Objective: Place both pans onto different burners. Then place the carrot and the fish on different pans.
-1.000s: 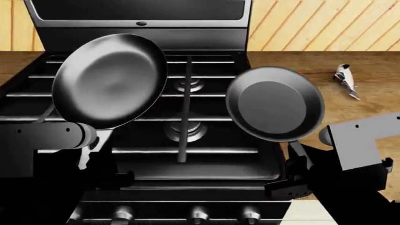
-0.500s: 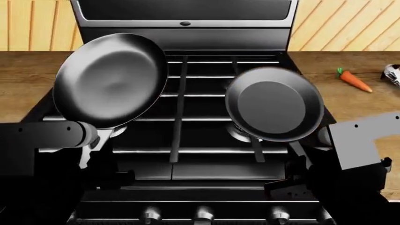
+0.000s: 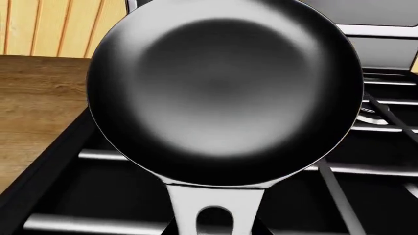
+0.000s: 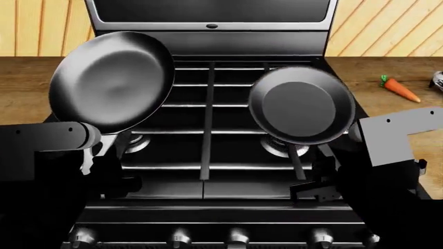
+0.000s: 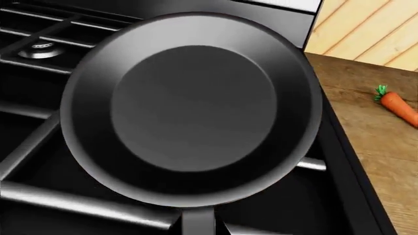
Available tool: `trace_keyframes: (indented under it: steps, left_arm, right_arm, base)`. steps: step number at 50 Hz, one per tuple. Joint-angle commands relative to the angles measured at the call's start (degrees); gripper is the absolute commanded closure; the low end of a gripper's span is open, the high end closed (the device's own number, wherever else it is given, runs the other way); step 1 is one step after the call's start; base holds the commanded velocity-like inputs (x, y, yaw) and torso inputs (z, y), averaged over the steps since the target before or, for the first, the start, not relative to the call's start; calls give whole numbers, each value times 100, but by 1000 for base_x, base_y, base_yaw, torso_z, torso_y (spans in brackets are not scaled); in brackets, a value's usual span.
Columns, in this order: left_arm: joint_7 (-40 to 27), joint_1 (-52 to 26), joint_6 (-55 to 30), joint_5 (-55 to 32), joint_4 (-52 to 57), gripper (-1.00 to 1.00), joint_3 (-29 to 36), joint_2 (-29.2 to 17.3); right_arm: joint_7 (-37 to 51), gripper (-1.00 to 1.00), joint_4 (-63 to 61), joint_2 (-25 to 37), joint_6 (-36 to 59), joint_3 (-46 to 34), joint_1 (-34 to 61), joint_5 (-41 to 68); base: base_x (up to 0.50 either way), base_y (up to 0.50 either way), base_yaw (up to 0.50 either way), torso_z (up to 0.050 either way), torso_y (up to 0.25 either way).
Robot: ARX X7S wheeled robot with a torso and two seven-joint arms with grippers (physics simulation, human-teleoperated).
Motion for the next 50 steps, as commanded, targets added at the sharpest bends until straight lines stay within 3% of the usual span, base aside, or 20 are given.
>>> trace_keyframes:
  steps: [1,14,20,50]
  left_arm:
    - [296,-28,115,214,-100,100,-337,-56]
    - [466,297,251,357,-82,100,-499,-126]
    - [352,62,224,126,-146,100,-456,-173]
    - [483,285,272,377,-160,100,-438,-99]
  right_arm:
    - [-80,100,757,-459,383,238,640,-200]
    - [-536,100,1734,-896,342,107,540,-539]
    - [-669,100,1938,-952,213,63,353,-643]
    - [-559,100,1267,-541,-140,21,-285,-681]
  base:
    - [0,0,0,0,0]
    - [0,0,0,2,3]
    - [0,0,0,2,5]
    - [0,0,0,1,4]
